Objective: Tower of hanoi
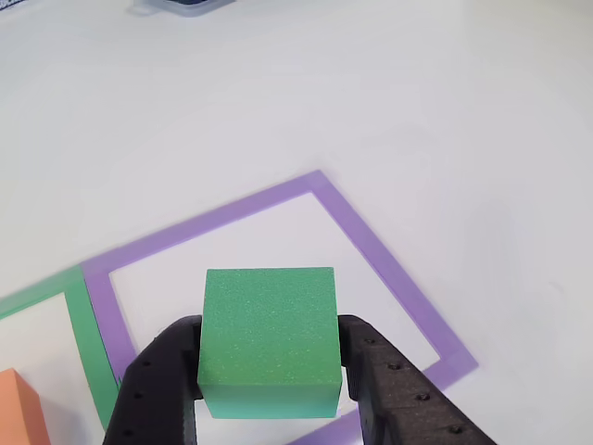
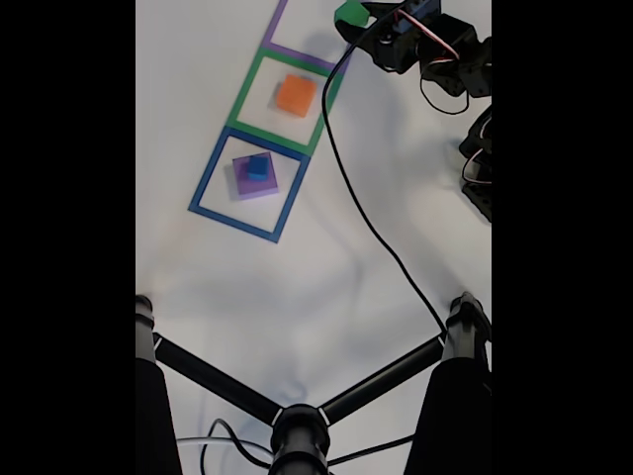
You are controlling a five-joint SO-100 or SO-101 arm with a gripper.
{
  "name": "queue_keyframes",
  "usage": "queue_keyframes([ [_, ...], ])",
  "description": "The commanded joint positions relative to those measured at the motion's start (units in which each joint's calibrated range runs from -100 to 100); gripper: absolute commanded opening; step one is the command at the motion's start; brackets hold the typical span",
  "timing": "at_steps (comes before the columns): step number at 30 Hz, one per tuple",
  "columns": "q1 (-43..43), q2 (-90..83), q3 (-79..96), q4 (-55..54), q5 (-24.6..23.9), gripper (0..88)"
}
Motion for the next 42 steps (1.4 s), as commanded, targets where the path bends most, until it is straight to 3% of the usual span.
queue_keyframes([
  [1,-0.79,10.08,-6.26,-8.22,0.39,7.1],
  [17,-1.32,33.88,-17.25,-21.49,0.39,8.4],
  [32,0.2,35.08,-17.34,-22.14,0.39,23.4],
  [37,0.05,28.03,-15.25,-18.25,0.39,25.0],
  [42,-0.03,12.24,-14.34,-1.99,0.39,23.3],
])
